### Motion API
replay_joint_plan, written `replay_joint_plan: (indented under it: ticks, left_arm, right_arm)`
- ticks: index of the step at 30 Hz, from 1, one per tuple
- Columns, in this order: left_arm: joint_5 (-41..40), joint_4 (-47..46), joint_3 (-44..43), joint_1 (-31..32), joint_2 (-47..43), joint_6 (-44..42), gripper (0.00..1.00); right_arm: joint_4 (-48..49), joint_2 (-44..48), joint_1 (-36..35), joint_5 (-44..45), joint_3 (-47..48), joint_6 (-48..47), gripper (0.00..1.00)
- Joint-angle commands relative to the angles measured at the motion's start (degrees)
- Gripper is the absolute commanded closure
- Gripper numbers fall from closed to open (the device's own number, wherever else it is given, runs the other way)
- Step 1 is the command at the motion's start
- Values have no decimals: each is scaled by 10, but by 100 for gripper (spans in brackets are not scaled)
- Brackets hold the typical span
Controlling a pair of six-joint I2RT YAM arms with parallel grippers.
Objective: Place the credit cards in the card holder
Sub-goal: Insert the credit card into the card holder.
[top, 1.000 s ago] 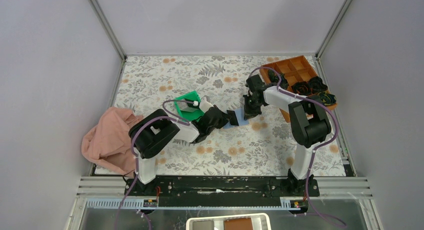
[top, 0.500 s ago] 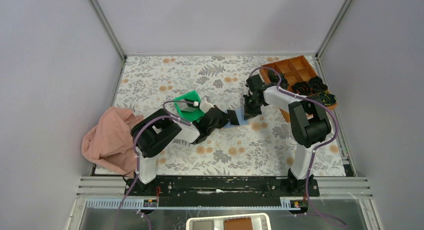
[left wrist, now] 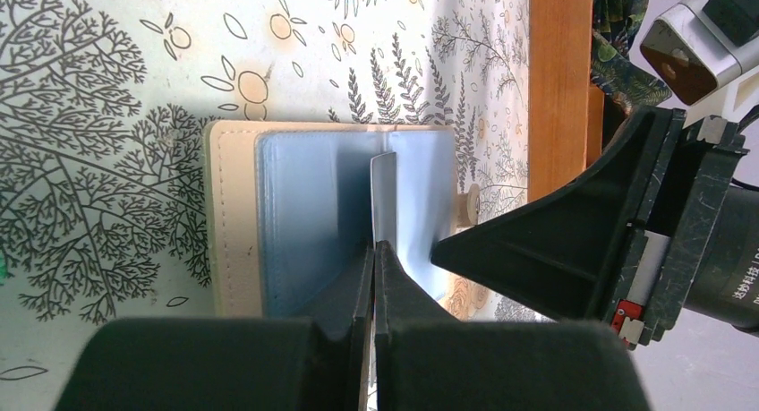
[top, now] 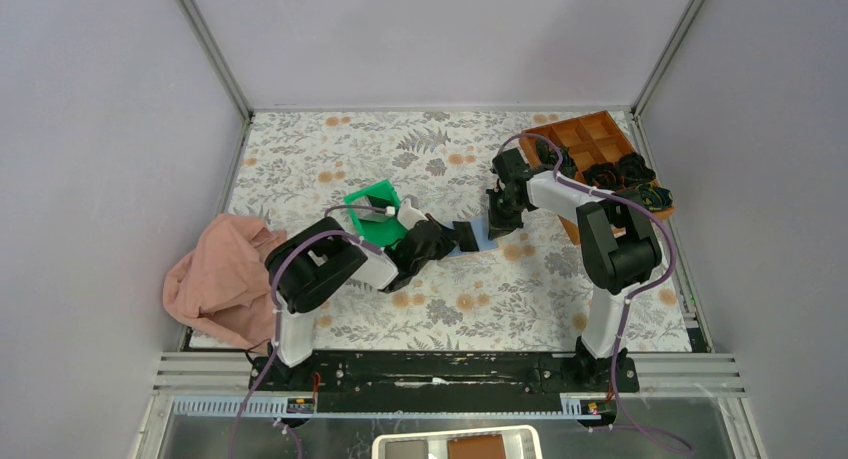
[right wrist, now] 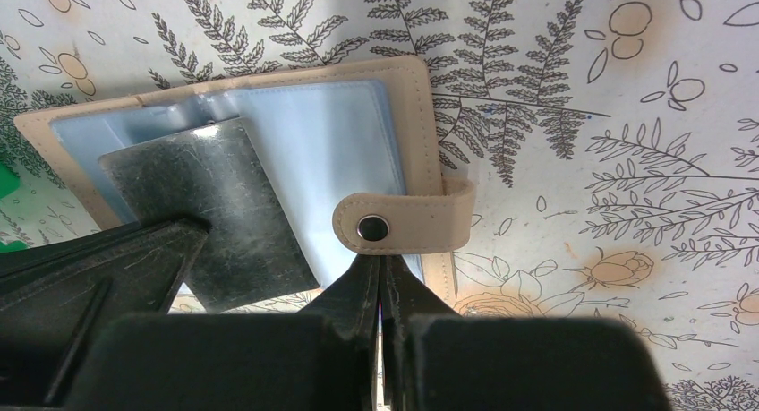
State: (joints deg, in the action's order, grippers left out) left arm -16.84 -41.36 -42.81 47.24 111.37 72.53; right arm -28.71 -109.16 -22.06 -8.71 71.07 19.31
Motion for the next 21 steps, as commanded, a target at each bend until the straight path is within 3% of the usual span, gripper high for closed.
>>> replay_joint_plan:
  ticks: [1, 21]
  left_arm:
    - [19, 20, 25, 13, 25, -22, 100]
    - [26, 47, -16, 26, 66, -30, 100]
  right_arm:
    - [2, -22, 6, 17, 10, -7, 100]
    - [-1, -26, 6, 21, 13, -9, 100]
